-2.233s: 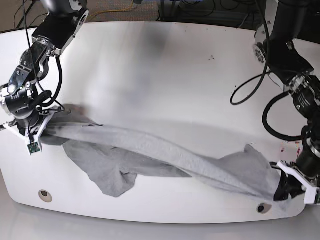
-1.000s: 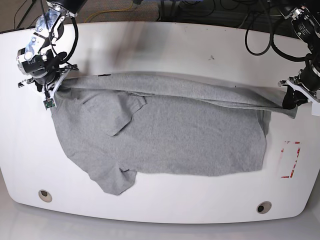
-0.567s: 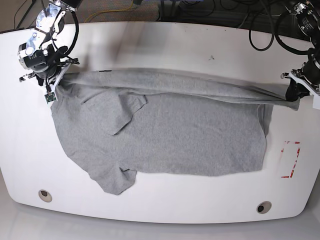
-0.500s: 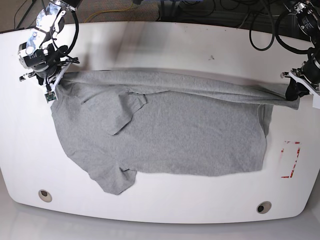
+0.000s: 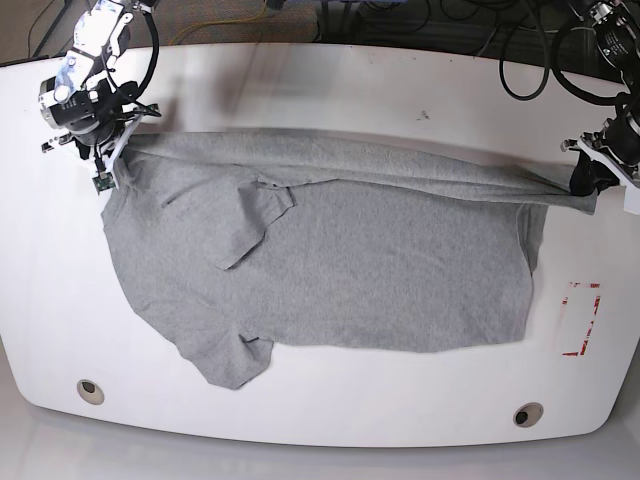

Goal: Layout the t-shirt on the table in an organized manner, then fold the t-shirt properly
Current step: 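Lay the shirt flat on the table, holding its shoulder edge, then open both grippers and release the shirt's shoulder edge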

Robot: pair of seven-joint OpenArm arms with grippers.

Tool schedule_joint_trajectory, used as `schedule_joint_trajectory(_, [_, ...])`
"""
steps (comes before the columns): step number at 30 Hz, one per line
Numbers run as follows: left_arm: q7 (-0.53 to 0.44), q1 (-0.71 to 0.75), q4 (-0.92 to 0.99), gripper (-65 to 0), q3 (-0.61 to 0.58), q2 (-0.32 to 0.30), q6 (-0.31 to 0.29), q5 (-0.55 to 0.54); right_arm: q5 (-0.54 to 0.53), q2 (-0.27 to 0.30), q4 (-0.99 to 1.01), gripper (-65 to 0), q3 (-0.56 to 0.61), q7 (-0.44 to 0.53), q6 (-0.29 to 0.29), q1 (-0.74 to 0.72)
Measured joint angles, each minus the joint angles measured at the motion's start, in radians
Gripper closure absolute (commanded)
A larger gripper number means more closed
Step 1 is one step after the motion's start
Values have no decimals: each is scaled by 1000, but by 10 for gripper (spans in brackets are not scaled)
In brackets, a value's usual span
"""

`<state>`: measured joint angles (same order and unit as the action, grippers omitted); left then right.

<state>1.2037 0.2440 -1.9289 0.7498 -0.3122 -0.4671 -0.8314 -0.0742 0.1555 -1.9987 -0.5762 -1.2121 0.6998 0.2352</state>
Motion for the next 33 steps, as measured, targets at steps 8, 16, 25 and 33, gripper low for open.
schedule_joint_trajectory(8, [0, 0, 1, -340, -33, -12, 4, 97, 9, 0, 3, -247, 0, -2, 0, 10])
schedule_joint_trajectory(16, [-1, -11, 1, -376, -60, -13, 3, 173, 18, 1, 3, -607, -2, -4, 0, 21])
schedule_joint_trajectory(25, [-11, -45, 2, -376, -74, -59, 3, 174, 15, 5, 2, -650, -9, -3, 0, 21])
schedule_joint_trajectory(33, [22, -61, 3, -379, -74, -65, 3, 180, 15, 8, 1, -650, -77, -3, 0, 12])
